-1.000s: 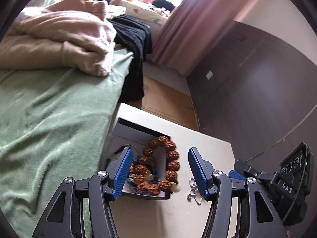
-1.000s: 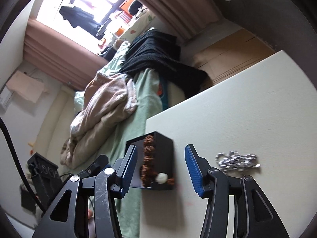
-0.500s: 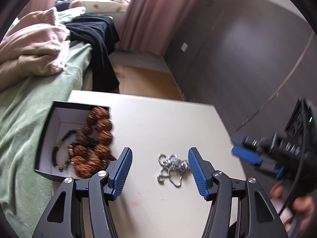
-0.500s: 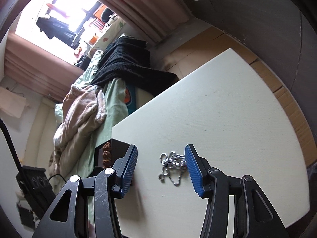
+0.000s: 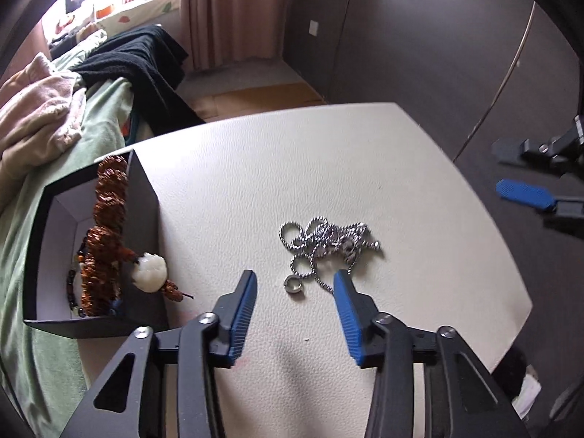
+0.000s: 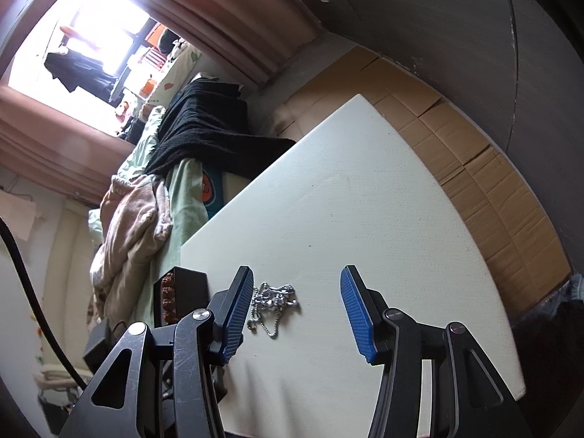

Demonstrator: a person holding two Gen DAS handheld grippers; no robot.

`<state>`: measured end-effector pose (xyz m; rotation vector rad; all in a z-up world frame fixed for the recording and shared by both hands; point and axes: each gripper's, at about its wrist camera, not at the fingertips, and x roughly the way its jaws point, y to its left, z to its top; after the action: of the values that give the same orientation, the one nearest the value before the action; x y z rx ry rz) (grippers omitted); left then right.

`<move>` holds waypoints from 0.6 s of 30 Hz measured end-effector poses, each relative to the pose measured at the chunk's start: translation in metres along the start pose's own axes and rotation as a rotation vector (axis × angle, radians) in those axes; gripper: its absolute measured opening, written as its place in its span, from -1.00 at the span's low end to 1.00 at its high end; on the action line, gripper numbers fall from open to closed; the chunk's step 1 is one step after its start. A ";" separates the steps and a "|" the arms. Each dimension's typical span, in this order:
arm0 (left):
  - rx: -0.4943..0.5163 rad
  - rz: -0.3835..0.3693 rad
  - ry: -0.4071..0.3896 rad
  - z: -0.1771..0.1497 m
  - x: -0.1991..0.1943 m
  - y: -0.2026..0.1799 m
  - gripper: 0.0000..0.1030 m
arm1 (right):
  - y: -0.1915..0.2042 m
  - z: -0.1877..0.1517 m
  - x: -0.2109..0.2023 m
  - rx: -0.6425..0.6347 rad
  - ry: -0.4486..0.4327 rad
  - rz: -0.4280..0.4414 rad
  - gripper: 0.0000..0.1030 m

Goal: Organize jewelry

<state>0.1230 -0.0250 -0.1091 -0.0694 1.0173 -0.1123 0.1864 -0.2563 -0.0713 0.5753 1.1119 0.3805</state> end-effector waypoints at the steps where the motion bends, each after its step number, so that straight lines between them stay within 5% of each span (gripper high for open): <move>1: 0.006 0.010 0.008 -0.001 0.003 -0.001 -0.18 | -0.002 0.000 -0.001 0.003 0.001 -0.002 -0.01; 6: 0.028 0.038 0.049 -0.001 0.018 -0.001 -0.46 | -0.008 0.002 -0.004 0.008 0.003 -0.007 -0.02; 13: 0.052 0.062 0.024 0.000 0.024 -0.005 -0.48 | -0.014 0.003 -0.004 0.016 0.011 -0.017 -0.01; 16: 0.069 0.063 0.019 0.001 0.025 -0.008 -0.77 | -0.012 0.003 -0.001 0.009 0.019 -0.020 -0.01; 18: 0.056 0.052 0.025 0.002 0.024 -0.005 -0.77 | -0.007 0.001 0.005 -0.006 0.034 -0.024 -0.02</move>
<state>0.1367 -0.0329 -0.1284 0.0090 1.0396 -0.0943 0.1896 -0.2594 -0.0790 0.5509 1.1493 0.3739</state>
